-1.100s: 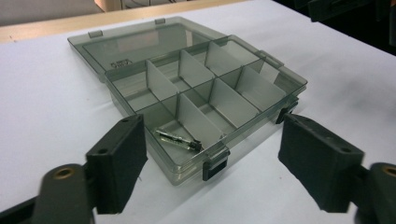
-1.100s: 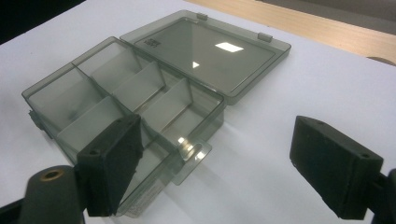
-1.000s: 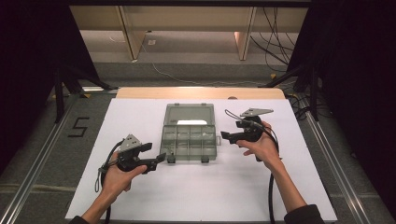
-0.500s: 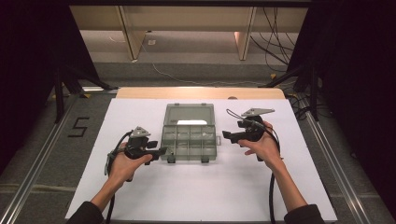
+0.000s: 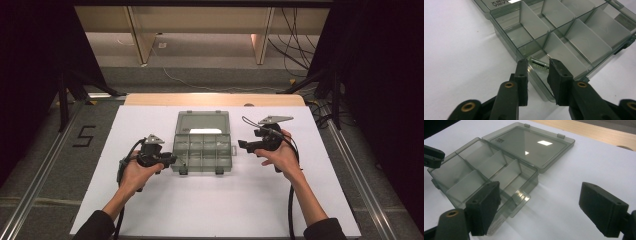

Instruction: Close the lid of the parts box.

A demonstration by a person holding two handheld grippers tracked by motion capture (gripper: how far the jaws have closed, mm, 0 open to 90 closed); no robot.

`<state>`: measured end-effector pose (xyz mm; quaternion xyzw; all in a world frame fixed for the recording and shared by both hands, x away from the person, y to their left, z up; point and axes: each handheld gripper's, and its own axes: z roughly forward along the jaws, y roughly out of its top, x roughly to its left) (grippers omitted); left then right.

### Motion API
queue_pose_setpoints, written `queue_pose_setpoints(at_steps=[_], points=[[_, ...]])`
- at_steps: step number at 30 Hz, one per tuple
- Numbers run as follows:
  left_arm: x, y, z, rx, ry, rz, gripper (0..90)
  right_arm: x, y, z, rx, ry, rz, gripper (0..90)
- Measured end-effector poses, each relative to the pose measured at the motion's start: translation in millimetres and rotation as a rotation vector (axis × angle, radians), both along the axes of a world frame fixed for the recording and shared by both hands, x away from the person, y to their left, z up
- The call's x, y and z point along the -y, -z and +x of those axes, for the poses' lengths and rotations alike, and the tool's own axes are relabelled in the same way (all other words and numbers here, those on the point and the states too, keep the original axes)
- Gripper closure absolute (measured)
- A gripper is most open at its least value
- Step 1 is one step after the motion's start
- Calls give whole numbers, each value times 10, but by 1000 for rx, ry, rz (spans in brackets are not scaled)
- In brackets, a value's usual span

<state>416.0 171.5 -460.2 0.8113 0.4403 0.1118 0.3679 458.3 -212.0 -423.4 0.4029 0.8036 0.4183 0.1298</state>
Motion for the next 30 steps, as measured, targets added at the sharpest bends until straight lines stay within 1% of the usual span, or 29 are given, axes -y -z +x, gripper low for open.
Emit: queue_pose_setpoints(at_steps=[2, 3, 4, 5, 6, 7, 8, 9, 10, 12, 14, 15, 16, 18, 19, 20, 21, 22, 23, 24, 26, 27, 28, 29, 30], points=[[14, 23, 12, -7, -21, -11, 724, -7, 3, -1, -20, 14, 5, 186], [12, 27, 18, -15, -18, -4, 724, -9, 10, 10, -21, 6, 9, 187], [17, 32, 23, -15, -26, -9, 722, -9, 26, 31, 4, -10, 10, 187], [9, 25, 26, -22, -18, -1, 722, -11, 23, 33, -4, -7, 5, 187], [14, 25, 30, -22, -24, -4, 724, -20, 19, 26, -23, 3, 6, 187], [20, 26, 32, -22, -31, -2, 726, -21, 22, 34, -15, 7, 5, 188], [29, 24, 31, -23, -40, 2, 727, -27, 23, 42, -20, 11, 2, 188], [33, 19, 28, -30, -42, 0, 728, -30, 31, 62, -13, -3, 3, 188], [30, 14, 32, -34, -37, 6, 728, -42, 31, 68, -22, 3, 8, 189], [39, 16, 34, -32, -49, 8, 729, -62, 32, 99, -25, 7, 5, 189], [39, 13, 32, -36, -49, 6, 730, -87, 37, 153, -32, 4, 23, 191], [41, 13, 31, -38, -54, 3, 731, -101, 32, 174, -48, 15, 29, 191], [43, 15, 33, -38, -59, -1, 732, -118, 39, 209, -58, 8, 36, 192], [43, 14, 34, -41, -62, -3, 732, -151, 51, 278, -73, 5, 32, 194], [41, 15, 35, -41, -63, 0, 733, -170, 44, 299, -96, 15, 19, 195], [42, 15, 35, -41, -63, -1, 733, -187, 49, 333, -104, 17, 20, 195], [43, 15, 33, -41, -64, -2, 732, -203, 58, 369, -103, 14, 26, 197], [43, 15, 32, -40, -65, -1, 731, -221, 58, 392, -124, 19, 31, 199], [43, 14, 30, -41, -61, -2, 730, -244, 70, 422, -123, 22, 45, 200], [42, 15, 33, -41, -64, 0, 729, -260, 63, 444, -128, 27, 17, 202], [40, 17, 36, -46, -62, -2, 726, -308, 75, 490, -140, 29, 3, 205], [40, 21, 36, -47, -62, -3, 724, -334, 84, 512, -138, 27, 5, 207], [35, 20, 36, -53, -50, -1, 721, -357, 82, 530, -145, 30, 1, 208], [40, 24, 36, -53, -58, 0, 720, -378, 77, 545, -155, 31, -6, 209], [42, 27, 38, -53, -59, -3, 718, -393, 80, 567, -147, 20, -1, 214]])
